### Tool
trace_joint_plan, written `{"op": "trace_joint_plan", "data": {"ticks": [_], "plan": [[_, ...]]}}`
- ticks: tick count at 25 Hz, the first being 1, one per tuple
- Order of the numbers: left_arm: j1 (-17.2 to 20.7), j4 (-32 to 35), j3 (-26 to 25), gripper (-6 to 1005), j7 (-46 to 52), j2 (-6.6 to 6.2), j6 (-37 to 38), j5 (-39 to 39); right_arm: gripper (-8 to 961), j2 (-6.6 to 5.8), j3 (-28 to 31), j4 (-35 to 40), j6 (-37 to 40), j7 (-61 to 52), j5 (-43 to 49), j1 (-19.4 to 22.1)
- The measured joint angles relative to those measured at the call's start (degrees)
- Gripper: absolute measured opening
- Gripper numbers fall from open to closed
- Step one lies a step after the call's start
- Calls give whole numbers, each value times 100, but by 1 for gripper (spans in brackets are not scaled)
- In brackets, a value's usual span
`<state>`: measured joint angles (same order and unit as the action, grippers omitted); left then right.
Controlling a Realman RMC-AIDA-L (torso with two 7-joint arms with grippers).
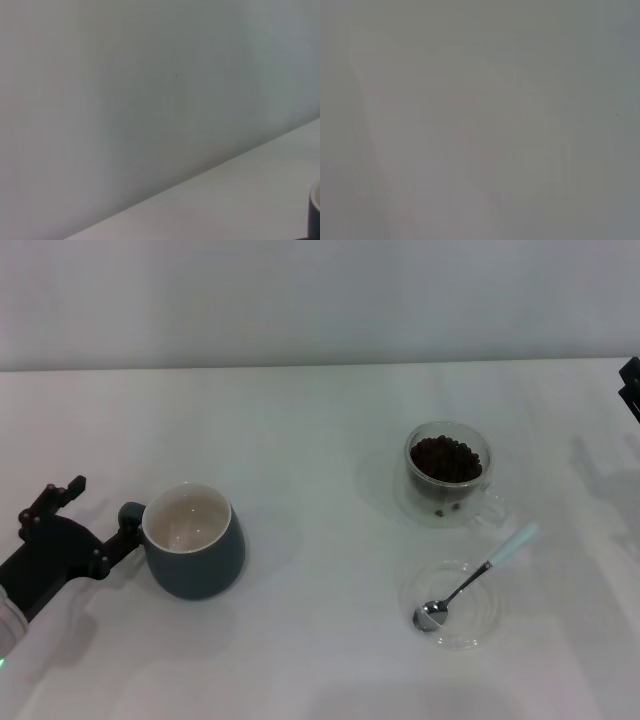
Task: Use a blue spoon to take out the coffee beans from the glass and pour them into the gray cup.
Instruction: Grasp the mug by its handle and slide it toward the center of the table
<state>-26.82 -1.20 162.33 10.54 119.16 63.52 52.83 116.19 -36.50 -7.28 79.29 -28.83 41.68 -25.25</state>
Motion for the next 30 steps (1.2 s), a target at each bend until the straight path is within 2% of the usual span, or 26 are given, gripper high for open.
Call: {"op": "trace_joint_plan", "data": {"ticks": [4,11,17,22,30], "plan": [[-3,81,0,854,0,7,-82,39,862,0,6,16,-9,0,-16,-7],[35,366,1,582,0,14,-113,500,861,0,12,50,-71,0,-27,-30],[13,470,3,402,0,12,-118,498,861,-7,12,67,-130,0,-28,-50],[1,630,1,206,0,19,-122,508,861,-16,12,104,-135,0,-28,-50],[0,1219,0,149,7,41,-343,883,860,-18,12,182,-233,12,-28,-60]]}}
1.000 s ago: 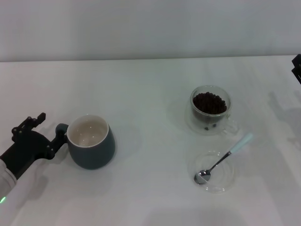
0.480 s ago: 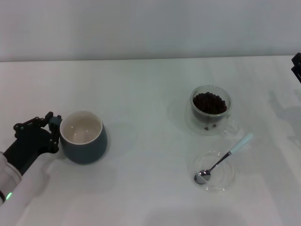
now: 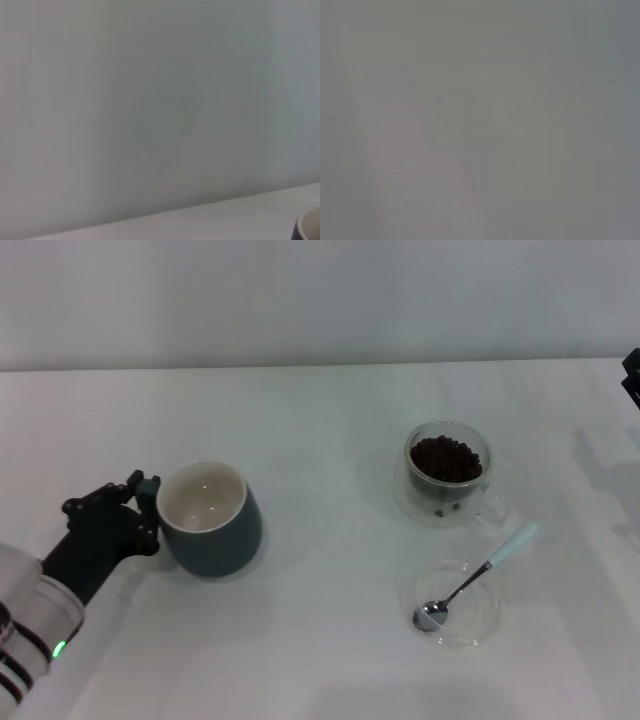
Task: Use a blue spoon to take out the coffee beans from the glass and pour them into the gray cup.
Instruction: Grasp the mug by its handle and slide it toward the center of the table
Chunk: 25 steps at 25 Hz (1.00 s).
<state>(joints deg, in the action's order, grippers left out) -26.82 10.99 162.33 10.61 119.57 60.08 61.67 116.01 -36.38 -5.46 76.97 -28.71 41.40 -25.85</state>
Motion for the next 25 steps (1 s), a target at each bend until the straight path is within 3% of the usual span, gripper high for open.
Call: {"op": "trace_joint_plan", "data": {"ticks": [12,25], "plan": [[-42,884,16,149,20,31,-662,14,860,-9,-30,64,24,-10,44,-8],[-78,1020,45,150,3,40,-857,-409,859,-18,-73,148,47,6,44,45]]}}
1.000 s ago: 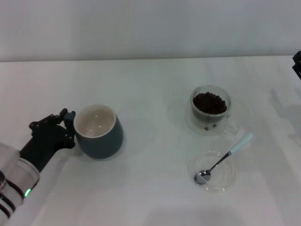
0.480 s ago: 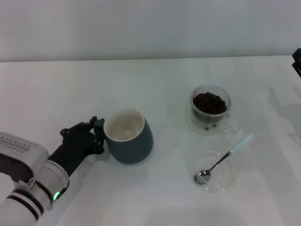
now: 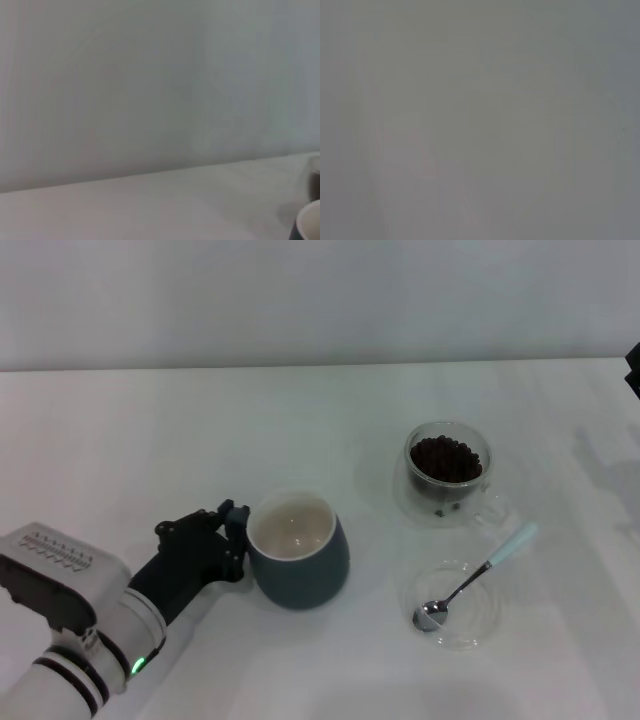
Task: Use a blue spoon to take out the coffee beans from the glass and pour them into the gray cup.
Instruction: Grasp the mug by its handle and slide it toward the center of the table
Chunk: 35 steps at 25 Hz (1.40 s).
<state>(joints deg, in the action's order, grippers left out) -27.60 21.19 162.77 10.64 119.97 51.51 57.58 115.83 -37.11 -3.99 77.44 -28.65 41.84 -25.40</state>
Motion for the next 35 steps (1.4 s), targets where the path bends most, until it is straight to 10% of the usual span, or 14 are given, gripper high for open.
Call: {"op": "trace_joint_plan", "data": {"ticks": [19,35], "plan": [[-38,70,-28,169,-1,-27,-97,-484,858,-17,3,33,0,26,9,70],[618,156,-41,687,-3,-45,695,-470,857,-24,-14,47,9,-2,12,72]]}}
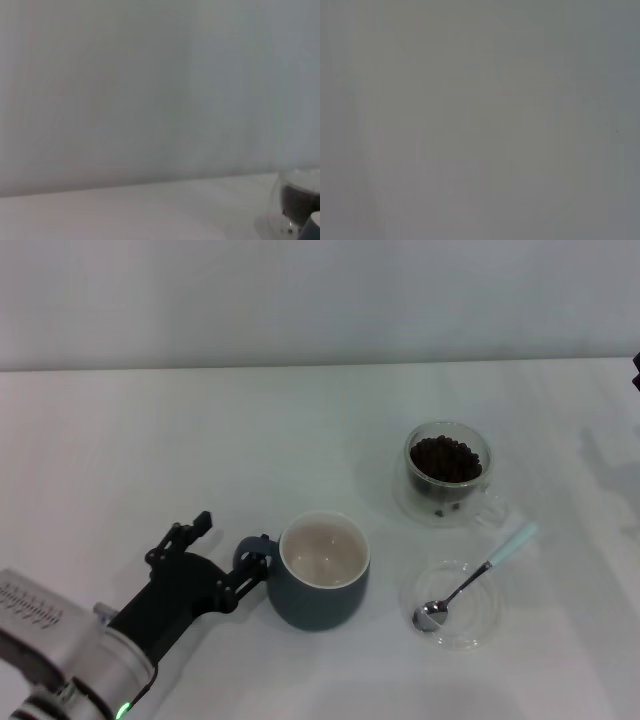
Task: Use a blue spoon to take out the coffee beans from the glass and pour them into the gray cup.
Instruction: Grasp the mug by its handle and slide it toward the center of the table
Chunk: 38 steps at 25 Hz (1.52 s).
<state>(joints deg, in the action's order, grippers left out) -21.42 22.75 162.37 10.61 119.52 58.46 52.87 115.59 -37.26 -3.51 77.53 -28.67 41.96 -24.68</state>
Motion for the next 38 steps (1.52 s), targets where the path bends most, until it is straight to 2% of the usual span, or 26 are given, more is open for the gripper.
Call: {"op": "trace_joint_plan", "data": {"ticks": [3,9,26,38], "plan": [[174,-8,-2,780,-1,-6,270,14,857,-2,-29,0,12,-6,2,5],[347,-72,-4,877,-2,-9,485,17,857,-1,-146,-4,80,-14,5,8],[374,-149,49,878,14,-13,138,-44,856,16,-213,-57,246,-96,5,95],[810,-294,49,876,4,-31,356,-393,855,10,-221,-60,241,-304,23,148]]}}
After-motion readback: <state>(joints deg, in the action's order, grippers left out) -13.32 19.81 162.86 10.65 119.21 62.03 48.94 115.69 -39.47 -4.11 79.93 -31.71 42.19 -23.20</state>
